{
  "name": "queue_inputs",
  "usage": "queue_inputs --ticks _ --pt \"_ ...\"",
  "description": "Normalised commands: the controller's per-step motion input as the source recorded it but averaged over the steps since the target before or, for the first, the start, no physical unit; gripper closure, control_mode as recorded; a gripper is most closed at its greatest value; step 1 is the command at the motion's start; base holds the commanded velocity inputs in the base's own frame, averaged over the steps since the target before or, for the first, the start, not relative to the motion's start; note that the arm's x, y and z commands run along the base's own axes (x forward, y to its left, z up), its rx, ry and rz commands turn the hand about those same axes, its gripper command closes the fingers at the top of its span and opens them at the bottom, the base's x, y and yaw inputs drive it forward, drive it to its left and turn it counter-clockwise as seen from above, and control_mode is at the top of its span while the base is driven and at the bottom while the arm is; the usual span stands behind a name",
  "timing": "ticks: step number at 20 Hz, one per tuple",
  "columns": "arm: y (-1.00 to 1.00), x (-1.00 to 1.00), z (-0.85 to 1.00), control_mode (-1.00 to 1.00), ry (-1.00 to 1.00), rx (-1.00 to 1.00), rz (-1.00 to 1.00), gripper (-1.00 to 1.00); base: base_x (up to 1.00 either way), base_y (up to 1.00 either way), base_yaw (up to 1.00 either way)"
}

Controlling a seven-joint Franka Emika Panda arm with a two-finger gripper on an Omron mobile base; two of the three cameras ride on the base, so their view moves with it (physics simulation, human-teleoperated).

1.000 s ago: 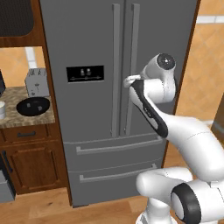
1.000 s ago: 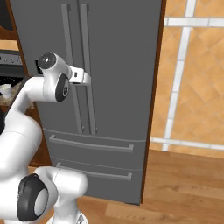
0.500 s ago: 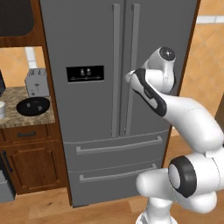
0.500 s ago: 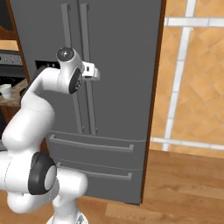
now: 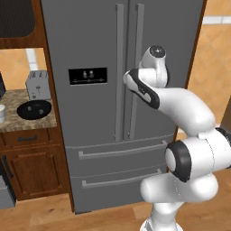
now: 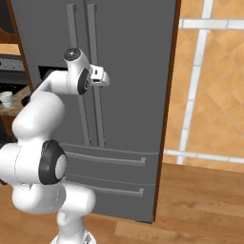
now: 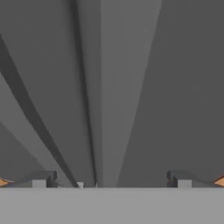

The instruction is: Grab a lemon wedge from the fridge and one ice cube from the ice bowl, and put them in the glass of lemonade.

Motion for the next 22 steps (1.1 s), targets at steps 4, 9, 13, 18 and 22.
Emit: queue_inputs --ticks 4,9,13,18,22 --pt "0.00 0.50 -0.42 -1.00 -0.06 0.00 -0.03 -1.00 0.00 0.00 0.00" --pt "0.00 0.46 -0.17 -1.00 -0.04 0.00 0.00 -1.00 0.00 0.00 0.00" --pt "0.00 0.38 -0.11 -1.00 -0.02 0.00 0.00 -1.00 0.00 0.00 0.00" --pt "0.00 0.30 -0.01 -1.00 0.00 0.00 0.00 1.00 0.00 0.00 0.00" --pt "0.00 0.01 0.00 -1.00 0.00 0.00 0.00 1.00 0.00 0.00 0.00"
